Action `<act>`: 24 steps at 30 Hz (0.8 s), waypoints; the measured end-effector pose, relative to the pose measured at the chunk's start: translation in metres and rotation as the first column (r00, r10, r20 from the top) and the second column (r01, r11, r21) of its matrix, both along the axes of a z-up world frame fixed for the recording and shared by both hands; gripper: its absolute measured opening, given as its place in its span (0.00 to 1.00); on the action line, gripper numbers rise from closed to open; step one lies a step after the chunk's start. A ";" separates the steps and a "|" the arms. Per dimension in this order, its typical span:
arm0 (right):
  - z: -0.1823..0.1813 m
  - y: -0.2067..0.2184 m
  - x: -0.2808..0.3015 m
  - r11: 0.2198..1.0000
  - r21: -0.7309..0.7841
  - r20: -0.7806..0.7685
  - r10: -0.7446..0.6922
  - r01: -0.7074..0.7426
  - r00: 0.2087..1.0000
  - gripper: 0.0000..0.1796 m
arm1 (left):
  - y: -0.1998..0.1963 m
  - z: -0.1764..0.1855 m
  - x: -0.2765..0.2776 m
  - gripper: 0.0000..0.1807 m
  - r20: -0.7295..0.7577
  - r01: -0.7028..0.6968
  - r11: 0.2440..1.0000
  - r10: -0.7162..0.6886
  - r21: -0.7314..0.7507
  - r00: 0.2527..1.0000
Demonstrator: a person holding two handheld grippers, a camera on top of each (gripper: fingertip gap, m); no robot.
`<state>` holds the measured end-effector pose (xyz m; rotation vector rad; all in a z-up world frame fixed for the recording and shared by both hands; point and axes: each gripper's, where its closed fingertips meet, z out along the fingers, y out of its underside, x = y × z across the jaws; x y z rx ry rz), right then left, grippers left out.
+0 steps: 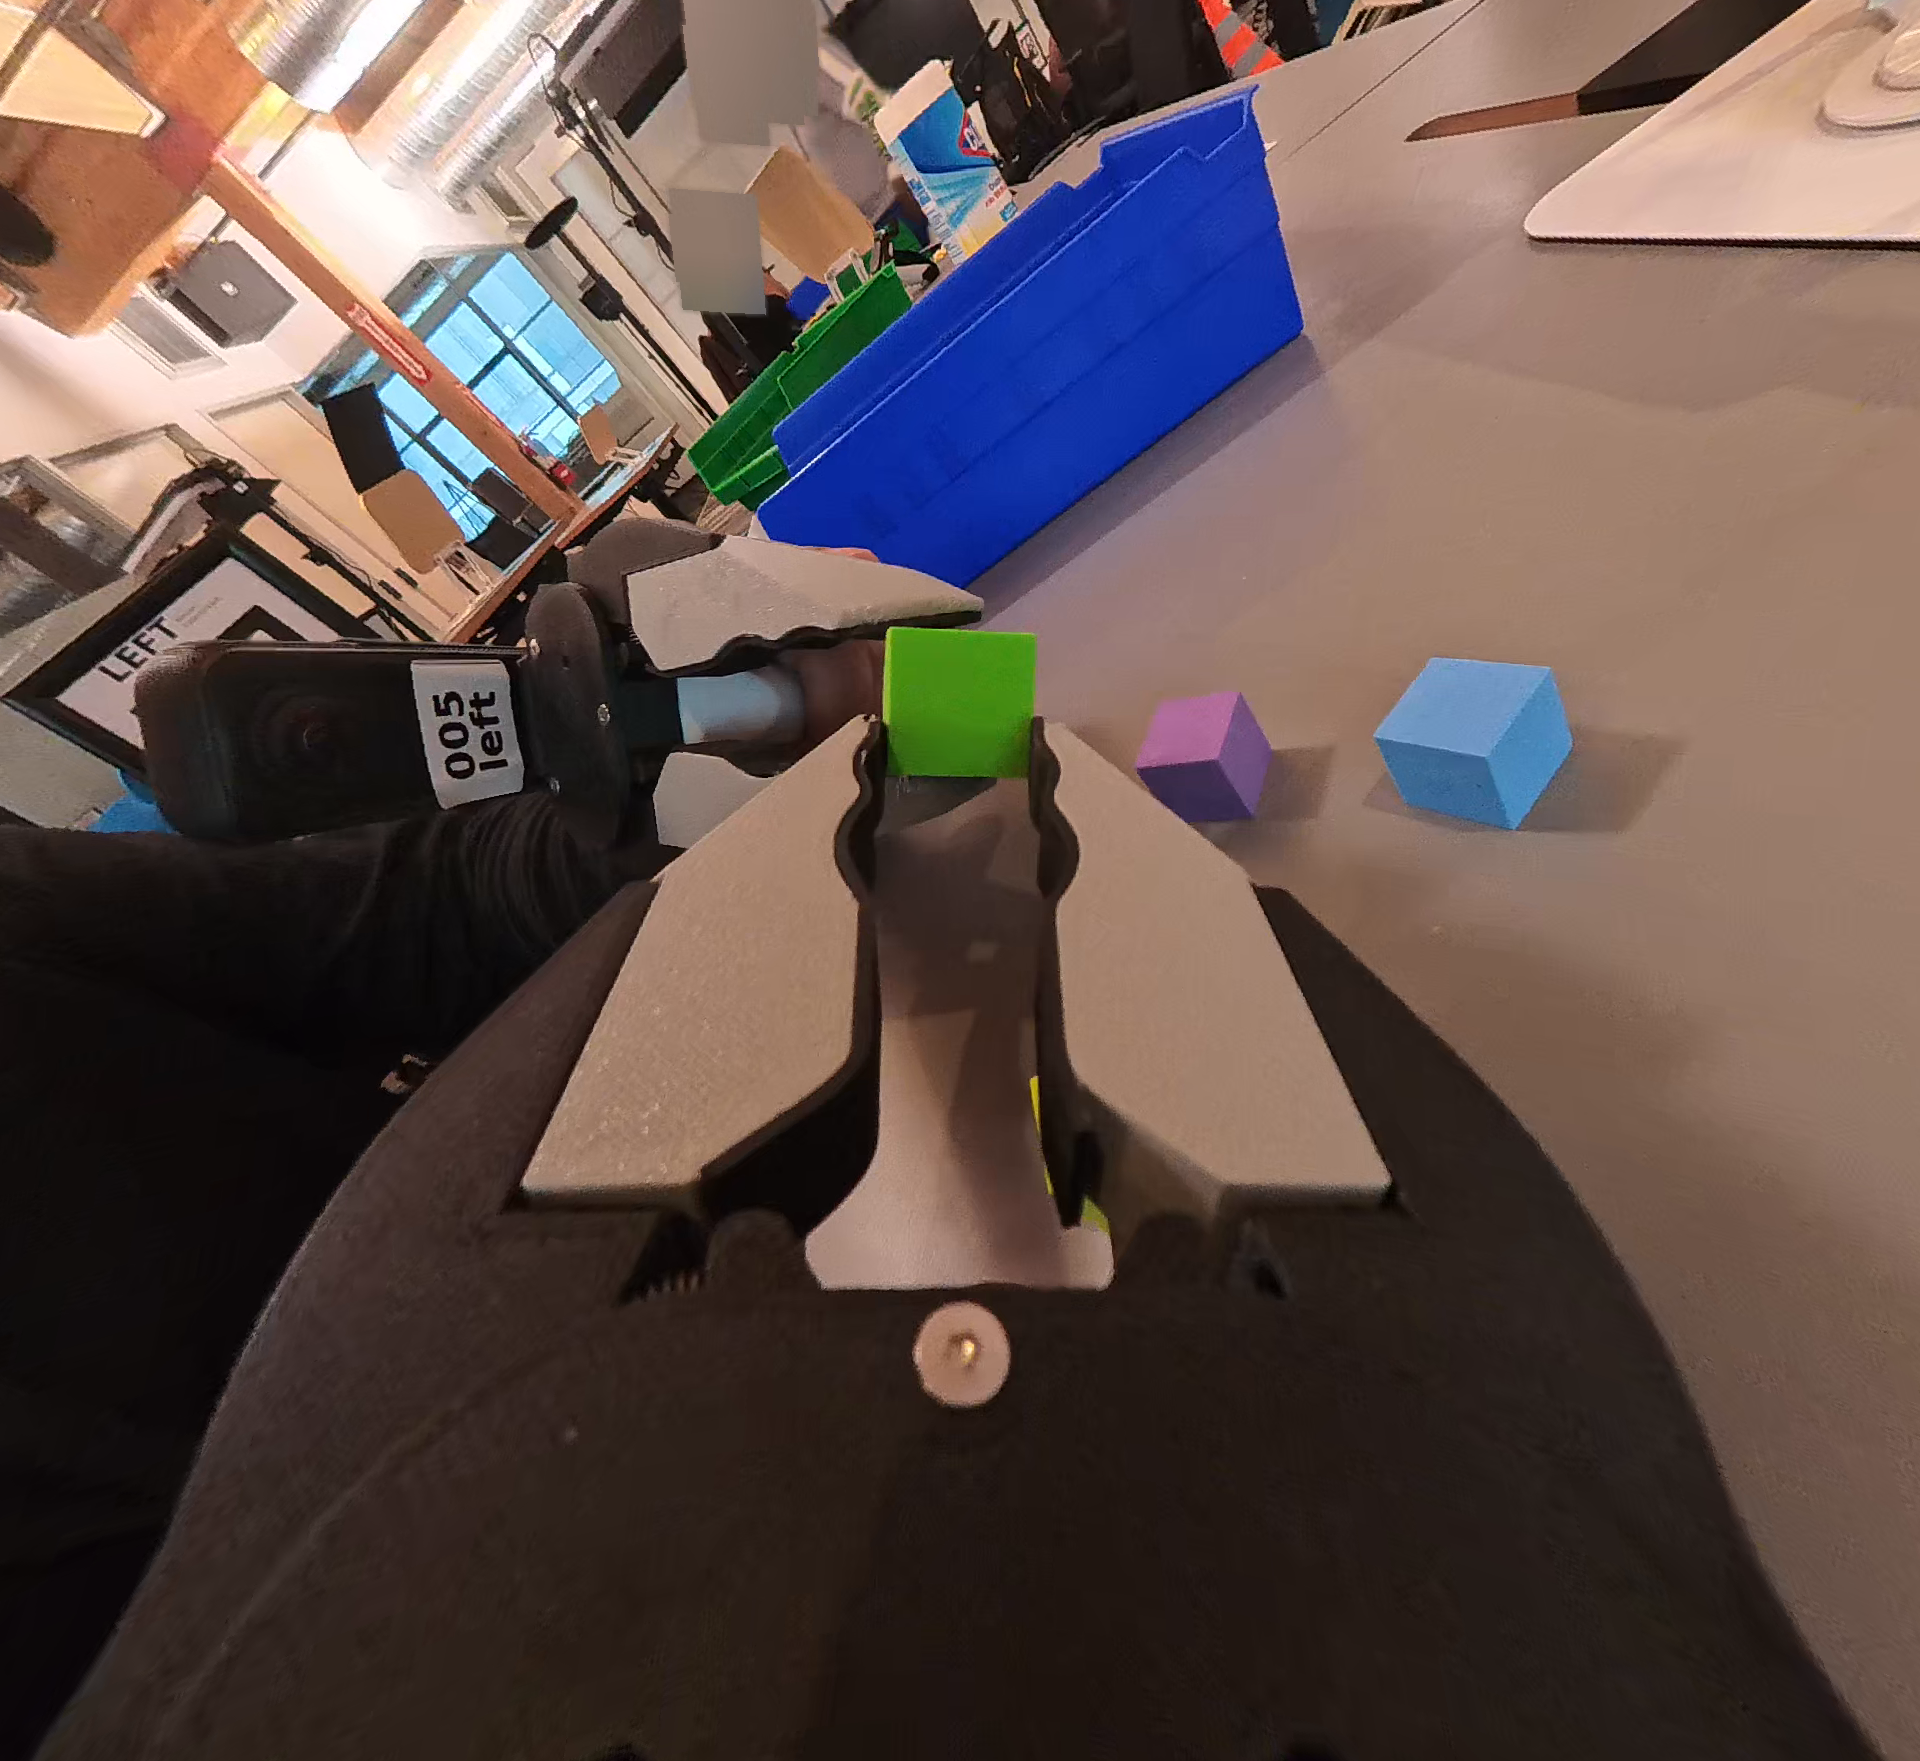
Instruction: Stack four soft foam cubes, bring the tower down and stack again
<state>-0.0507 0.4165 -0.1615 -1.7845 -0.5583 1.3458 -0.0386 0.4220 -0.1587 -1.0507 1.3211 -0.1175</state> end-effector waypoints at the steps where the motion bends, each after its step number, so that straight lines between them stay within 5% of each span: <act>1: 0.000 0.000 0.000 1.000 -0.005 0.000 -0.001 0.001 1.000 0.14 | -0.001 -0.001 0.000 0.14 -0.005 0.004 1.000 -0.004 -0.003 1.000; 10: -0.011 -0.010 0.002 0.993 -0.089 0.077 0.090 -0.083 0.993 0.14 | -0.013 -0.014 0.004 0.14 -0.104 0.085 0.995 -0.079 0.052 0.991; 24: -0.012 -0.016 0.022 0.996 0.036 0.337 0.062 -0.079 0.940 0.14 | -0.012 -0.018 0.000 0.09 -0.085 0.089 0.995 -0.092 -0.037 0.992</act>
